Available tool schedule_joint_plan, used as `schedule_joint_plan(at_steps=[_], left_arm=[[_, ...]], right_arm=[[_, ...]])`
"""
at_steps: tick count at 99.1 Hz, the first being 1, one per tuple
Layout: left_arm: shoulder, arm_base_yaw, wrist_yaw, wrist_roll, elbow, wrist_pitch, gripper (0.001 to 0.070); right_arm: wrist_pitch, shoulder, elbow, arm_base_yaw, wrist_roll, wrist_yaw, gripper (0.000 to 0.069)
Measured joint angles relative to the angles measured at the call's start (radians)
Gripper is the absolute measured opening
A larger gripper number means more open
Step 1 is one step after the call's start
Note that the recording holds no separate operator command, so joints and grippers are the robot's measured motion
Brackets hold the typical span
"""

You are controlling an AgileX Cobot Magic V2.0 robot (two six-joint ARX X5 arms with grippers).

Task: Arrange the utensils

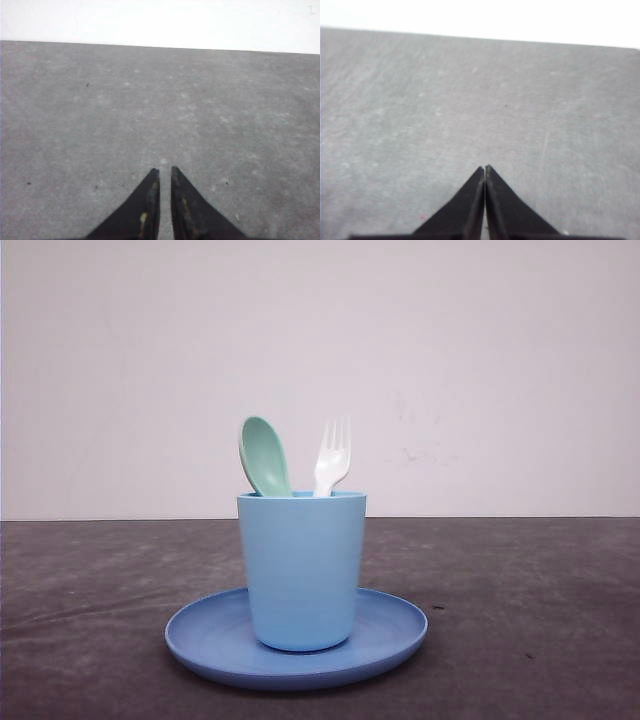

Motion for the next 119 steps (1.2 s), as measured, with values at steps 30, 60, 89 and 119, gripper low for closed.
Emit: schedule_joint_plan(at_steps=[30, 60, 89, 119], left_arm=[[0.000, 0.000, 0.000, 0.000, 0.000, 0.000, 0.0014], [0.000, 0.000, 0.000, 0.000, 0.000, 0.000, 0.0014], [0.000, 0.000, 0.000, 0.000, 0.000, 0.000, 0.0014], [0.000, 0.000, 0.000, 0.000, 0.000, 0.000, 0.0014]], right_arm=[[0.083, -0.398, -0.378, -0.030, 0.002, -0.001, 0.0000], [0.110, -0.535, -0.500, -0.030, 0.003, -0.001, 0.0000], [0.148, -0.533, -0.517, -0.030, 0.003, -0.002, 0.0000], [0.156, -0.533, -0.518, -0.030, 0.003, -0.002, 0.0000]])
